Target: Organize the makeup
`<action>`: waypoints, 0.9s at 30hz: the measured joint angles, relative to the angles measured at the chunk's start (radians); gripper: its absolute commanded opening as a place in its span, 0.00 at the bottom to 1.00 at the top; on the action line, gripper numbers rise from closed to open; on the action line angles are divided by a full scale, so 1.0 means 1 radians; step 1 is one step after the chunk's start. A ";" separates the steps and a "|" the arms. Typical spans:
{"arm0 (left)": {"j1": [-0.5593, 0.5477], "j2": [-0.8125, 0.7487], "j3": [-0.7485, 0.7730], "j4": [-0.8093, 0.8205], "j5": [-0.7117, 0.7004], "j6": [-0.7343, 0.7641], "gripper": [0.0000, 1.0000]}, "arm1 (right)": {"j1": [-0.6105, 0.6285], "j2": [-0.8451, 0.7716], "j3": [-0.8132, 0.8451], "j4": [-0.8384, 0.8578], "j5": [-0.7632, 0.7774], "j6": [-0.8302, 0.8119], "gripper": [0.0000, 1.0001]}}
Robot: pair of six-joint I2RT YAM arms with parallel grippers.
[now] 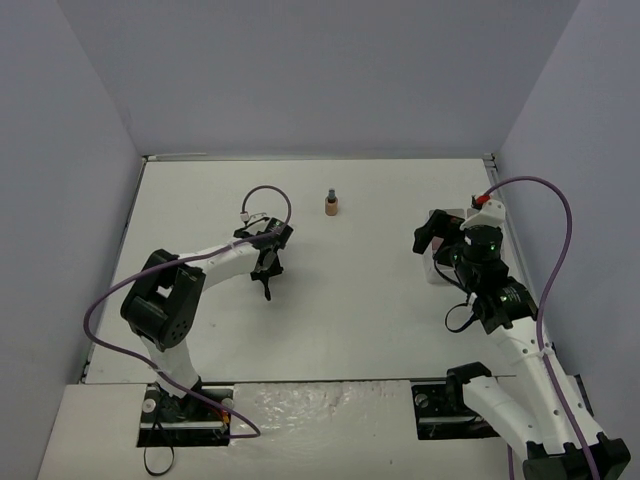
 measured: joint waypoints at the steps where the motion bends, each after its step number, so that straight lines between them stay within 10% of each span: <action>1: 0.000 0.006 0.000 0.004 -0.001 0.000 0.26 | 0.000 0.000 -0.003 0.000 0.000 -0.001 1.00; 27: -0.033 0.013 -0.021 0.090 -0.011 0.037 0.00 | 0.000 0.011 -0.009 -0.002 -0.049 -0.027 1.00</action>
